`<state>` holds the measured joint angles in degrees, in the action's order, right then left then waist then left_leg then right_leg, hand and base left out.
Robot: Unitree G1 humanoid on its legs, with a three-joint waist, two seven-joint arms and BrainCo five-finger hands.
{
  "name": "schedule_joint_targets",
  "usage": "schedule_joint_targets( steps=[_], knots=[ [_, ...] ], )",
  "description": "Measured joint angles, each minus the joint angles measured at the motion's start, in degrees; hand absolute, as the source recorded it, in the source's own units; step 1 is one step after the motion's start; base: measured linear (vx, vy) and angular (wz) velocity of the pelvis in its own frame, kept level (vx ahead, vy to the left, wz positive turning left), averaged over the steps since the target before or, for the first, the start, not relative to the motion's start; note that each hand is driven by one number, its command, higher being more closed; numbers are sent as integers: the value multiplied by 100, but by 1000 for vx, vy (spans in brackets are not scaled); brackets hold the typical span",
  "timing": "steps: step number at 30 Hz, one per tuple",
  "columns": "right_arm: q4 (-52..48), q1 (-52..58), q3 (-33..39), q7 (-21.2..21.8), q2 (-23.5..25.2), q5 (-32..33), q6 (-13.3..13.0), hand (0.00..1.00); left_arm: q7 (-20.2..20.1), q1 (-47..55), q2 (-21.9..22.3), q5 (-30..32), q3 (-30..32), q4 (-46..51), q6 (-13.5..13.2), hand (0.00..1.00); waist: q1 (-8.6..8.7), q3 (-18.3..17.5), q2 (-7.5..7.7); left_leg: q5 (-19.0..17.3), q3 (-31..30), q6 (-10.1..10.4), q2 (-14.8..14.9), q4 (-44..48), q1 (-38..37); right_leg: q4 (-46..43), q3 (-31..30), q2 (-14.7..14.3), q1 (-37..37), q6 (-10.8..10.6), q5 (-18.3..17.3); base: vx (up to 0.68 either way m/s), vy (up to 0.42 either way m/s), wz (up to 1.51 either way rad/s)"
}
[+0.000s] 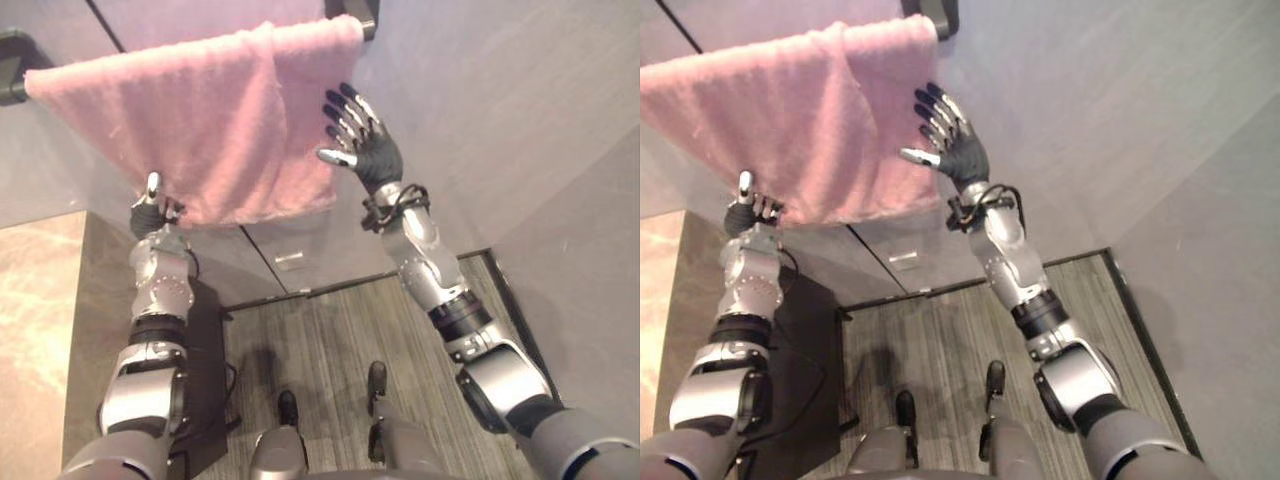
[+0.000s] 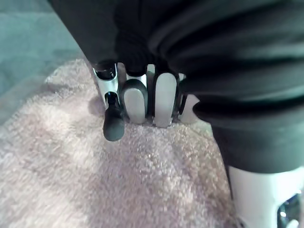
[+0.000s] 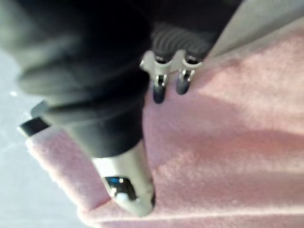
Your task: Organize washtable
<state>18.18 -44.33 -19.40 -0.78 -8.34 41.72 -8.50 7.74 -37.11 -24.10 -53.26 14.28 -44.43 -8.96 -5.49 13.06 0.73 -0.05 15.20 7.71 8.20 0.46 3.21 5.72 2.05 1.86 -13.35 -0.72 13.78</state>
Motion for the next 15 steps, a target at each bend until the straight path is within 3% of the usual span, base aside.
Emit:
schedule_joint_targets(
  steps=[8, 15],
  knots=[
    [-351, 494, 11, 104, -14, 41, -8, 0, -17, 443, 44, 181, 124, 54, 25, 0, 18, 17, 84, -40, 8, 13, 4, 0, -66, -1, -15, -4, 57, 31, 32, 5, 52, -2],
    [-409, 1142, 547, 97, -32, -207, -14, 0, -163, 1782, 483, 232, -432, 1751, -4, 0, -4, 15, 89, -56, -90, -5, -4, 26, -73, 1, 103, 34, 149, -27, -15, -15, 52, 10]
  ],
)
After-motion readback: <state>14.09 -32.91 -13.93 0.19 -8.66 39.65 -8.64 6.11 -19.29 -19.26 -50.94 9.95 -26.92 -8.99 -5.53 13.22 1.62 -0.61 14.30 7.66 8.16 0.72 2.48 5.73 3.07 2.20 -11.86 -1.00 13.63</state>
